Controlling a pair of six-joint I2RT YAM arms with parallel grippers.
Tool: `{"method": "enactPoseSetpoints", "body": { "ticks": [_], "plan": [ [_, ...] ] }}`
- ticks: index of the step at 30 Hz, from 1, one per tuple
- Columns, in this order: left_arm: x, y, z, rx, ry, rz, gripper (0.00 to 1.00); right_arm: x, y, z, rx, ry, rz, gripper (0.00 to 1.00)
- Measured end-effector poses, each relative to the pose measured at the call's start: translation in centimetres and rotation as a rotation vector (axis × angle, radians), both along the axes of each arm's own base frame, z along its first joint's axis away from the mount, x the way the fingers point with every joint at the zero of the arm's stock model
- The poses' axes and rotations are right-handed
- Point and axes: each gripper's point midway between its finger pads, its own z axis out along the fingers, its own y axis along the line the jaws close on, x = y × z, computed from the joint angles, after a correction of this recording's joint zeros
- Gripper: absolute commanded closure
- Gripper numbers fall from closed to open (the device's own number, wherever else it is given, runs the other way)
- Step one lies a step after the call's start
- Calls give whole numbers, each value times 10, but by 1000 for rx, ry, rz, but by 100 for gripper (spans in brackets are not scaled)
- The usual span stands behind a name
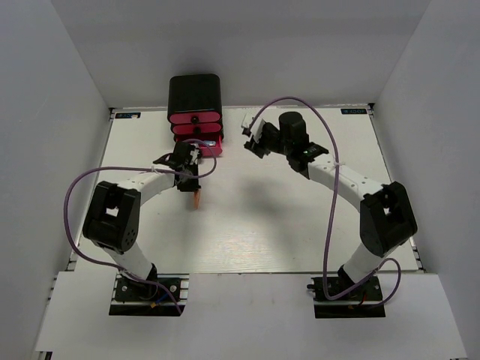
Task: Sort the stationery into containers
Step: Pick up the stationery from the center of the board, then place the stationery in the drawer.
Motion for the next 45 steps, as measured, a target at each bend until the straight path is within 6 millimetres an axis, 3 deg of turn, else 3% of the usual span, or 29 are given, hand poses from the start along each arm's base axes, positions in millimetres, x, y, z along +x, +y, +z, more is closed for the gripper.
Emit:
{"method": "enactPoseSetpoints", "body": {
  "ticks": [6,9,15,19,27,32,45],
  "plan": [
    [15,-1,8,-70,1,123,80,-19,-29,-15,7,59,-31,42],
    [43,-6,31,-147,-51,210,82,-27,-43,-19,13,77,-49,42],
    [121,-28,98,-330,-219,312,88,-33,-66,-24,21,84,-85,42],
    [141,-33,117,-434,-255,382,89,-34,-78,-28,22,86,-109,42],
    [161,-23,116,-611,-222,631,98,-34,-94,-37,20,99,-137,42],
    [163,-18,107,-701,-199,781,99,-32,-102,-33,31,88,-147,42],
    [160,4,91,-690,-166,1043,100,-30,-110,-35,38,93,-162,42]
  ]
}}
